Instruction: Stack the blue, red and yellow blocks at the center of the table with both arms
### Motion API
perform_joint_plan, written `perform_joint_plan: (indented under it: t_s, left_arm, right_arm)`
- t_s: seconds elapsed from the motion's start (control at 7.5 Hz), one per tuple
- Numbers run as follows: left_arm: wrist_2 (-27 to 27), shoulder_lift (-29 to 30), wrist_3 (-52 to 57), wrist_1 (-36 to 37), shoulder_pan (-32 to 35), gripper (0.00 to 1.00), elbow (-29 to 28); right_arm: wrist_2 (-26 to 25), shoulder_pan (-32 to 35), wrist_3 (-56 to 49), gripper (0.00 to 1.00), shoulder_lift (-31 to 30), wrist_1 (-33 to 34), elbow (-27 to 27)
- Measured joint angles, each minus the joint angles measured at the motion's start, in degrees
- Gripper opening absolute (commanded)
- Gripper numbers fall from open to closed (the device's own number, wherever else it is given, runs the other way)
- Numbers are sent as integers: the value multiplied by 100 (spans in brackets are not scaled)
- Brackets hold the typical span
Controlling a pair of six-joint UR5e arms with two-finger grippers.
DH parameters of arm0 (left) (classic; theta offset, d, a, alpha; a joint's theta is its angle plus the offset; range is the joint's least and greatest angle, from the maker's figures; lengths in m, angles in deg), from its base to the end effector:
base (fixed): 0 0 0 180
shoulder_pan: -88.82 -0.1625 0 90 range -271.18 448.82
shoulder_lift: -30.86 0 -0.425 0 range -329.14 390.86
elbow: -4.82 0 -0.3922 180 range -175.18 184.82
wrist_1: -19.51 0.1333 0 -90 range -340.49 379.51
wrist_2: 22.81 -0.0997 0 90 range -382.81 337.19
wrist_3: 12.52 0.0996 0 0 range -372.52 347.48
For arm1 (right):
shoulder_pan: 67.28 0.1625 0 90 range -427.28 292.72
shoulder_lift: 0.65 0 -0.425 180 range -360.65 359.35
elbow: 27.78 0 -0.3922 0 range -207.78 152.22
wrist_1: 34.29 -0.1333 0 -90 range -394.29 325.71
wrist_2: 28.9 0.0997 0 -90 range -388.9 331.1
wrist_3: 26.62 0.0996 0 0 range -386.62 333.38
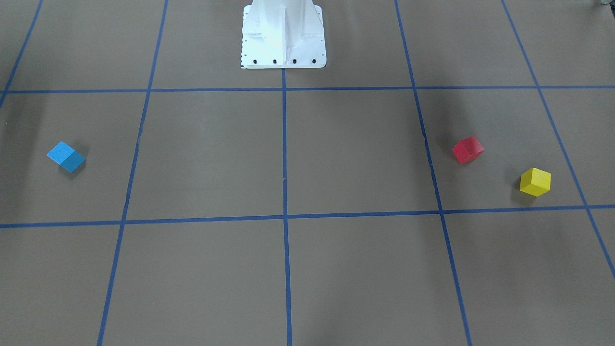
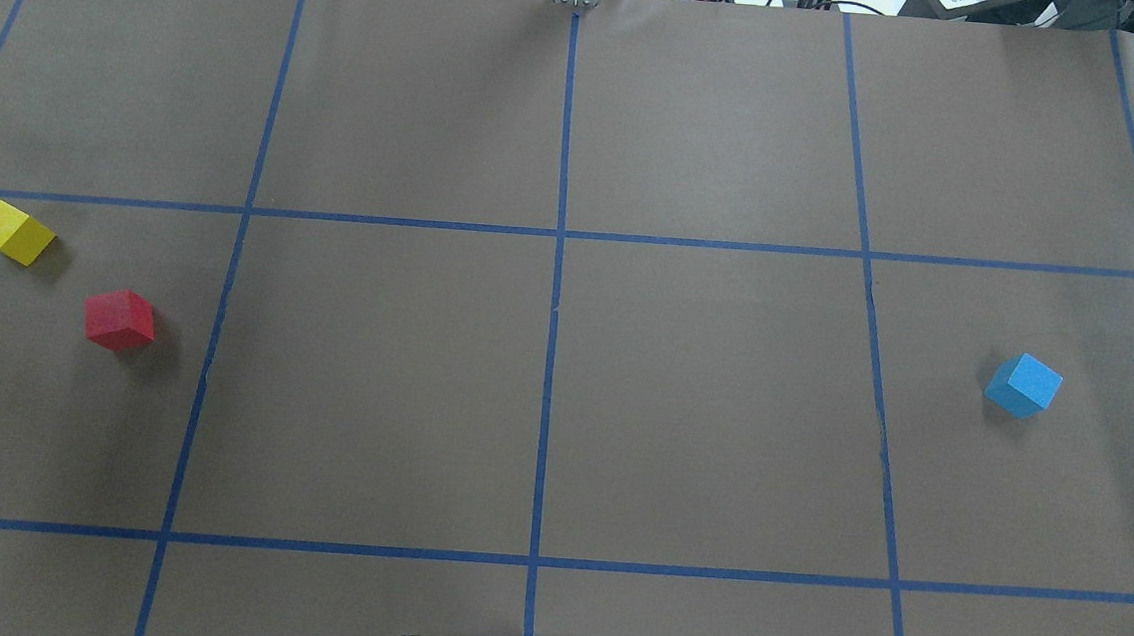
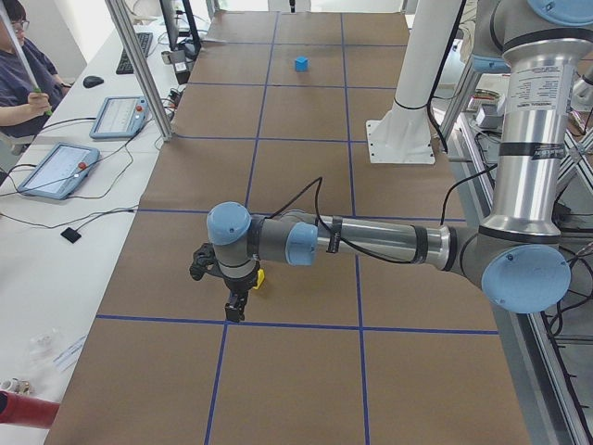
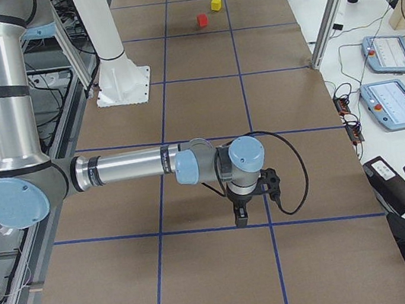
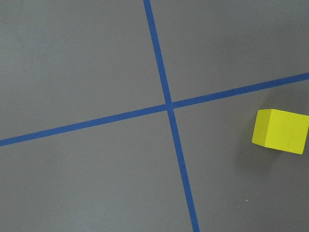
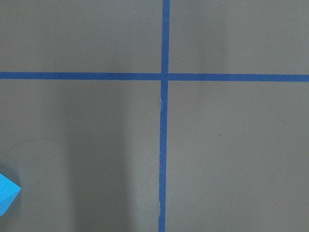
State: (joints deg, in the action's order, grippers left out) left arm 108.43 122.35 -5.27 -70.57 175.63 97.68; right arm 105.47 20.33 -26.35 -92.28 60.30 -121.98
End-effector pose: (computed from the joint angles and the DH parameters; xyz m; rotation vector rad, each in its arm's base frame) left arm -0.0393 -0.5103 0.6246 0.0996 0.7176 0.2020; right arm 0.0437 -0.4791 0.6444 -0.0514 -0.7733 -0.0215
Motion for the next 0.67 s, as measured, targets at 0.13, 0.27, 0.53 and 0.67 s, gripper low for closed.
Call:
perform_joint_plan:
  t_s: [0.13,0.27,0.53,0.67]
  left_arm:
    - [2,-7,5,-3,5,100,13]
    - [0,-13,2,-2,7,100,18]
    - [8,-41,1,-4,9,100,21]
    - [13,-70,6,-31,-4,100,26]
  right_arm:
    - [6,1,-2,100,-2,-1,3]
    - [11,1,-6,100,-3,-2,6]
    - [4,2,-4,100,-15,-4,-20]
    - [-8,2,-6,100,-18,-8,-99]
